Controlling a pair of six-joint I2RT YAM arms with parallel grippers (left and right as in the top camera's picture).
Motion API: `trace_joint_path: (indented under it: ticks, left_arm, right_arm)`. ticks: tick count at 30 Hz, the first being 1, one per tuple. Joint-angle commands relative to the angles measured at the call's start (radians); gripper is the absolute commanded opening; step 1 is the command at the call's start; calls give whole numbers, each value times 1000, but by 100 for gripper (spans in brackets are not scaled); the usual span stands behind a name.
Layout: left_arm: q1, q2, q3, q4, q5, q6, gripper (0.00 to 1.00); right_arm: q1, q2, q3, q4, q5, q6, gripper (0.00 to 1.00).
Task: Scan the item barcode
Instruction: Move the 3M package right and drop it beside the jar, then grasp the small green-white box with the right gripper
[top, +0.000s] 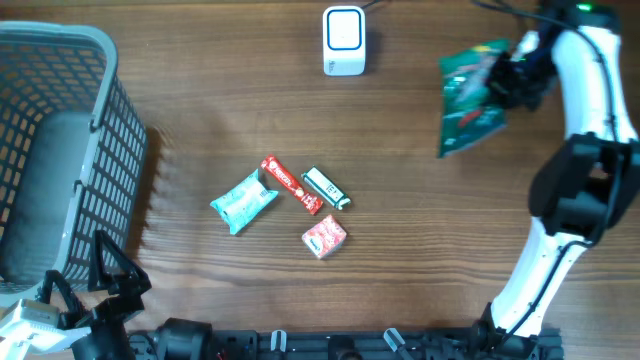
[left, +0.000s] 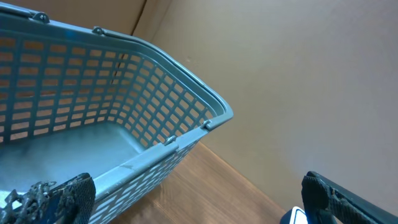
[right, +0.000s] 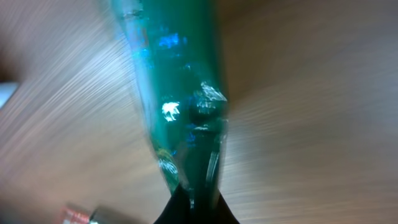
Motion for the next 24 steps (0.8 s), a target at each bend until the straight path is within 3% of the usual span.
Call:
trace_joint_path:
  ticks: [1,7,8,9,10,11,12,13,18,20,21,23,24]
  left_arm:
    - [4,-2,2,3,-13,-6,100]
    - [4,-1,2,2,-13,-6,100]
    - [4,-2,2,2,-13,-6,100]
    - [4,-1,2,2,-13,-6,100]
    - [4,-1,2,2,-14,-6,100]
    - [4,-1,2,2,-13,-6,100]
    - [4,-2,2,2,-14,-6,100]
    - [4,-2,2,2,-13,-6,100]
    - [4,-1,2,2,-13,-6,100]
    - [4,-1,2,2,-13,-6,100]
    - [4,-1,2,2,-13,-6,100]
    - [4,-1,2,2,-13,-6,100]
    - [4,-1,2,2,-13,-6,100]
  right_arm:
    - [-153,-37,5,-21,418,238,4]
    - [-415,-37,5,154,385,264,5]
    - [-436,-37,5,166,348,264,15]
    - [-448,-37,5,178,301,262,32]
    - [-460,-37,20,187,222,248,62]
    - [-463,-38,41,190,186,220,68]
    - [-464,-47,74,189,155,184,92]
    - [-464,-72,119,175,146,180,100]
    - [-439,-320,212,0,-202,135,100]
    - [-348,-388,211,-100,-369,-61,100]
    - [-257,-400,210,-179,-445,-242,100]
    - [53,-393,129,-189,-463,-650,100]
    - [183,-384,70,-188,-458,-750,100]
